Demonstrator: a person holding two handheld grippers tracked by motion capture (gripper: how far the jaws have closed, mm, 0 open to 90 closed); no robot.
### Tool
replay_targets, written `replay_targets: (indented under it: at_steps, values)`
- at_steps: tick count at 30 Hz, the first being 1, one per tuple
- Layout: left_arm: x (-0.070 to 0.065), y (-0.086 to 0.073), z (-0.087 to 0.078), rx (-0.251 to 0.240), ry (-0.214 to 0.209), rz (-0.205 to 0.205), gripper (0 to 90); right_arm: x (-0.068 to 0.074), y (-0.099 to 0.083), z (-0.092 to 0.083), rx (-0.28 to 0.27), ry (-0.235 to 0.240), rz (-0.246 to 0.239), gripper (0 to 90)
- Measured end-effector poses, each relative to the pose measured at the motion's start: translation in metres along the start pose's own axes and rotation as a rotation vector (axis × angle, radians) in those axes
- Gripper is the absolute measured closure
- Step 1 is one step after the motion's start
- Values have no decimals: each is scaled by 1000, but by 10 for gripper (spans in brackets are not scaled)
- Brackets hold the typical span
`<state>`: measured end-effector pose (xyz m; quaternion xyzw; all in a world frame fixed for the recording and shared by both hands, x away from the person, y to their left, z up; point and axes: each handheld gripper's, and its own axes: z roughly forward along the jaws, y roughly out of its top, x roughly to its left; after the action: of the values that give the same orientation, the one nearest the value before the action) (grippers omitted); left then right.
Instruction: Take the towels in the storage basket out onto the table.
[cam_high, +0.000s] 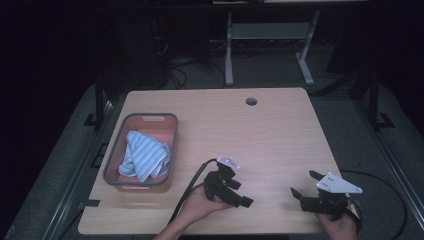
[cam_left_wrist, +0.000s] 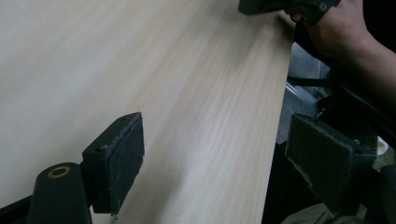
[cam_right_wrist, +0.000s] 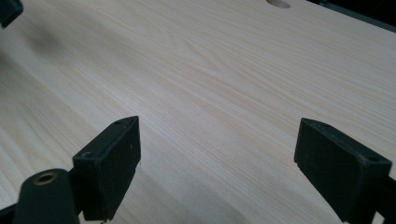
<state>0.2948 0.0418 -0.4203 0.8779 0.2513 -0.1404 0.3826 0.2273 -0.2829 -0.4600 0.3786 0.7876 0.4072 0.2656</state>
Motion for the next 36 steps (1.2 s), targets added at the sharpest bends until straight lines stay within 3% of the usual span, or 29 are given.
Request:
replay_targets:
  at_steps: [2, 4, 9, 13, 22, 24, 36]
  values:
    - [1, 5, -4, 5, -3, 5, 189, 0, 0, 0, 1, 2, 6, 141]
    - [3, 21, -18, 21, 16, 31, 189, 0, 1, 0, -8, -1, -1, 141]
    - [10, 38, -39, 25, 22, 28, 189, 2, 3, -2, -8, -6, -9, 141]
    - [17, 49, -60, 1, 43, 19, 191, 1, 3, -4, -14, -18, -1, 141]
    - [31, 57, -84, -2, 115, -3, 191, 2, 5, 0, -10, -7, -9, 141]
    - [35, 59, -95, -6, 150, -11, 191, 2, 5, 0, -14, -6, -15, 141]
    - [42, 59, -125, -4, 217, -26, 191, 2, 6, 1, -14, -4, -9, 141]
